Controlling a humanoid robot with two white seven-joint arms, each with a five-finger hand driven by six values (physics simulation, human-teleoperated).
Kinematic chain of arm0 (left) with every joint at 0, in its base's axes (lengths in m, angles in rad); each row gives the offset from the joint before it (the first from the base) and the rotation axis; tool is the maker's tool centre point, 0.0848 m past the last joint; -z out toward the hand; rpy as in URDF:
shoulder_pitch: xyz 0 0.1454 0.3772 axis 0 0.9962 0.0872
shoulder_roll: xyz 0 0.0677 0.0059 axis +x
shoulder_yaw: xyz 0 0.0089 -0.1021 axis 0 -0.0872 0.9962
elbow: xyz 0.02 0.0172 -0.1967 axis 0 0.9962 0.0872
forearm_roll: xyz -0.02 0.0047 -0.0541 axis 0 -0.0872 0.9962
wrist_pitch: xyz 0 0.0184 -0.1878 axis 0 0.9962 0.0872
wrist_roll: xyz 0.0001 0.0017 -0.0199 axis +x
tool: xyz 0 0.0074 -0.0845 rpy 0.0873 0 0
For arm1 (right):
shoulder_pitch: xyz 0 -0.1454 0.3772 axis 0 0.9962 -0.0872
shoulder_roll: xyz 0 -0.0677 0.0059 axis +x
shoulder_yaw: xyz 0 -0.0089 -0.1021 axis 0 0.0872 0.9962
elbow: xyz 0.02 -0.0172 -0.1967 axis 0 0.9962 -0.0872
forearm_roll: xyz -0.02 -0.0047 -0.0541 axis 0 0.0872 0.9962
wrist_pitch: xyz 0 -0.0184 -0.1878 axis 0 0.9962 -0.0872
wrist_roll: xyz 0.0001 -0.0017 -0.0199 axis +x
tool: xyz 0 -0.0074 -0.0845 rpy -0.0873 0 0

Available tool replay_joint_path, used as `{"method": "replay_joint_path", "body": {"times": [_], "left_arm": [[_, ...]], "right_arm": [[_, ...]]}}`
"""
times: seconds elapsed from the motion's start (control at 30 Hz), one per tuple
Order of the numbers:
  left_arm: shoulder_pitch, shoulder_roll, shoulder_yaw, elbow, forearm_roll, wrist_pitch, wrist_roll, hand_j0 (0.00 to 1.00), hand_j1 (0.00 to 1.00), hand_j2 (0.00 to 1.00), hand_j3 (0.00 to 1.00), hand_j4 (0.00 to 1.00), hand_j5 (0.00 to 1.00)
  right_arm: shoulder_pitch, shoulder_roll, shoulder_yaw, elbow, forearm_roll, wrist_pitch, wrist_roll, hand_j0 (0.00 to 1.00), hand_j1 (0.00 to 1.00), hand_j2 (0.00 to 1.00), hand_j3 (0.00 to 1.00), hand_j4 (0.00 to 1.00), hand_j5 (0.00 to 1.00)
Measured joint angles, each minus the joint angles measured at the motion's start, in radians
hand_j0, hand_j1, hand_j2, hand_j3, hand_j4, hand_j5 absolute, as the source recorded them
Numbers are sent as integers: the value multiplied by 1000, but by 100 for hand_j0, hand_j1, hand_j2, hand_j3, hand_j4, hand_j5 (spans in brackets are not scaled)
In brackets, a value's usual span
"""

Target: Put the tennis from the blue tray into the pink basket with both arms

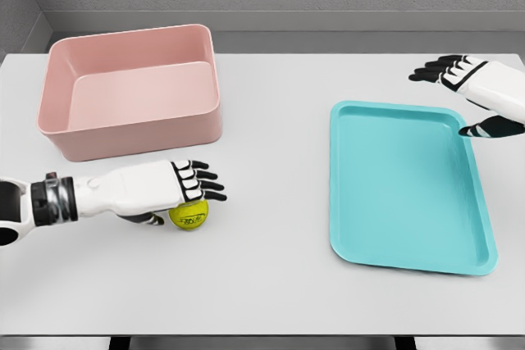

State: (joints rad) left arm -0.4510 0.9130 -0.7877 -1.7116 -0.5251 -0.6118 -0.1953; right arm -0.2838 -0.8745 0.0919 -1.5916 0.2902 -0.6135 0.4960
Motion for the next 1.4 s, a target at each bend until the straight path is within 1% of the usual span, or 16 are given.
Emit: {"method": "replay_joint_path", "body": {"times": [0.2, 0.23, 0.33, 0.5, 0.67, 0.77, 0.8, 0.97, 1.03, 1.07, 1.1, 1.17, 1.23, 1.4], "left_arm": [[0, -10, -6, 14, -7, 0, 0, 100, 100, 100, 100, 100, 100], [0, -12, -7, 16, -8, 0, 0, 100, 100, 100, 100, 100, 100], [0, -17, -10, 19, -13, 0, 0, 100, 100, 100, 100, 100, 100], [-2, -20, -21, 26, -21, 0, 0, 100, 100, 100, 100, 100, 100], [-3, -21, -24, 29, -23, 0, -1, 100, 100, 100, 100, 100, 100], [-11, -21, -24, 29, -26, 0, -12, 88, 88, 88, 88, 88, 88], [-14, -21, -24, 29, -28, 0, -14, 81, 81, 81, 81, 81, 81], [-14, -21, -25, 29, -35, 0, -33, 81, 81, 81, 81, 81, 81], [-12, -21, -25, 29, -36, 0, -37, 81, 81, 81, 81, 81, 81], [-12, -21, -25, 29, -37, 0, -38, 78, 78, 78, 78, 78, 78], [-14, -21, -25, 29, -37, 0, -39, 70, 70, 70, 70, 70, 70], [-14, -21, -26, 29, -35, 0, -51, 60, 60, 60, 60, 60, 60], [-14, -21, -25, 29, -30, 1, -62, 57, 57, 57, 57, 57, 57], [-25, -21, -26, 29, -28, 0, -74, 57, 57, 57, 57, 57, 57]], "right_arm": [[2, 1, -1, 1, 0, 0, 0, 100, 100, 100, 100, 100, 100], [17, 1, -1, 1, 0, 0, 0, 100, 100, 100, 100, 100, 100], [29, 5, -1, -2, 0, 0, 0, 100, 100, 100, 100, 100, 100], [29, 23, -2, -6, -2, 0, 0, 100, 100, 100, 100, 100, 100], [29, 29, -4, -7, -45, 0, 1, 100, 100, 100, 100, 100, 100], [29, 30, -4, -7, -55, 0, 1, 100, 100, 100, 100, 100, 100], [28, 30, -4, -7, -57, 0, 1, 100, 100, 100, 100, 100, 100], [18, 31, -5, -6, -60, 0, 1, 100, 100, 100, 100, 100, 100], [26, 32, -20, -6, -60, 0, 2, 100, 100, 100, 100, 100, 100], [26, 32, -27, -6, -60, 0, 2, 100, 100, 100, 100, 100, 100], [26, 32, -32, -4, -60, 0, 3, 100, 100, 100, 100, 100, 100], [25, 32, -39, 2, -59, 0, 3, 100, 100, 100, 100, 100, 100], [21, 32, -43, 4, -59, 0, 4, 100, 100, 100, 100, 100, 100], [25, 32, -46, 4, -59, 0, 6, 100, 100, 100, 100, 100, 100]]}}
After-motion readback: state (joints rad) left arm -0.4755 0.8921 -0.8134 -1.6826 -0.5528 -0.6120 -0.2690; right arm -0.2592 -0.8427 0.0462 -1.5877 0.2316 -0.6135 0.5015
